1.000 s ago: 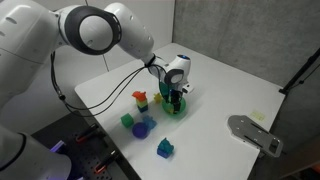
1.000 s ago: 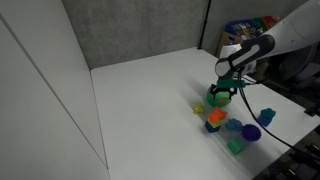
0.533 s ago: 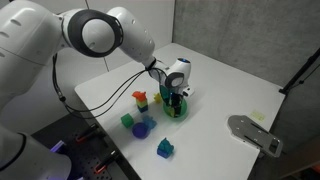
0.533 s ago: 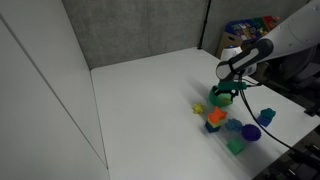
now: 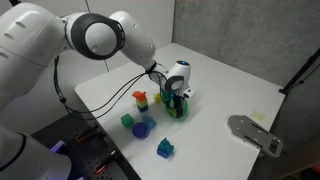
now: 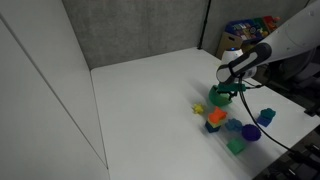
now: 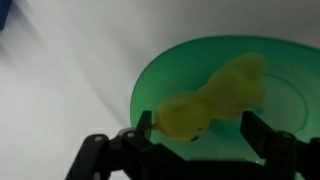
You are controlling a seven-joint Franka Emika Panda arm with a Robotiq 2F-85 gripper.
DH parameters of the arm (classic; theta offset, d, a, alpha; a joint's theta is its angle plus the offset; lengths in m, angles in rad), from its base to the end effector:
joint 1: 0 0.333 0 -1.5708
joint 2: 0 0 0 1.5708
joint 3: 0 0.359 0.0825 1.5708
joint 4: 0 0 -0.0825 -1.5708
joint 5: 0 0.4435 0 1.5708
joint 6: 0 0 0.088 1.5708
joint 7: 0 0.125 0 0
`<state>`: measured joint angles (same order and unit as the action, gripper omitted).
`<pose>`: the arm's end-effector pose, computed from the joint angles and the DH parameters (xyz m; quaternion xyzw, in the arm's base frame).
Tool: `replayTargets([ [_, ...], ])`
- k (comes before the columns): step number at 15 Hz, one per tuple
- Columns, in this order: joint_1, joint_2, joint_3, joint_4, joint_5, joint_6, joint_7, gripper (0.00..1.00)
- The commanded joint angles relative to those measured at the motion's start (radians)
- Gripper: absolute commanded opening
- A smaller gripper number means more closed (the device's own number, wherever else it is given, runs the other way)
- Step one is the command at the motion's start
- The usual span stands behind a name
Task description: Remove the yellow toy from the green bowl and put it on the table.
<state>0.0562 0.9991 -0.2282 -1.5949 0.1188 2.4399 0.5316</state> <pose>0.7138 -0.1123 -0.0003 0.9339 -0.3462 -0.0504 0.0738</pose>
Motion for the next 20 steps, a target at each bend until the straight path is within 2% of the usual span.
replayTargets([
  [1,0.001,0.006,-0.006,0.011,-0.013,0.002,0.012,0.60],
  [5,0.004,-0.034,-0.003,-0.007,-0.006,-0.013,0.013,0.25],
  [6,0.002,-0.051,0.001,-0.011,-0.002,-0.021,0.012,0.21],
  [13,-0.007,-0.196,0.012,-0.064,-0.005,-0.030,-0.018,0.18],
  [20,-0.069,-0.361,0.017,-0.260,-0.007,0.043,-0.128,0.18],
])
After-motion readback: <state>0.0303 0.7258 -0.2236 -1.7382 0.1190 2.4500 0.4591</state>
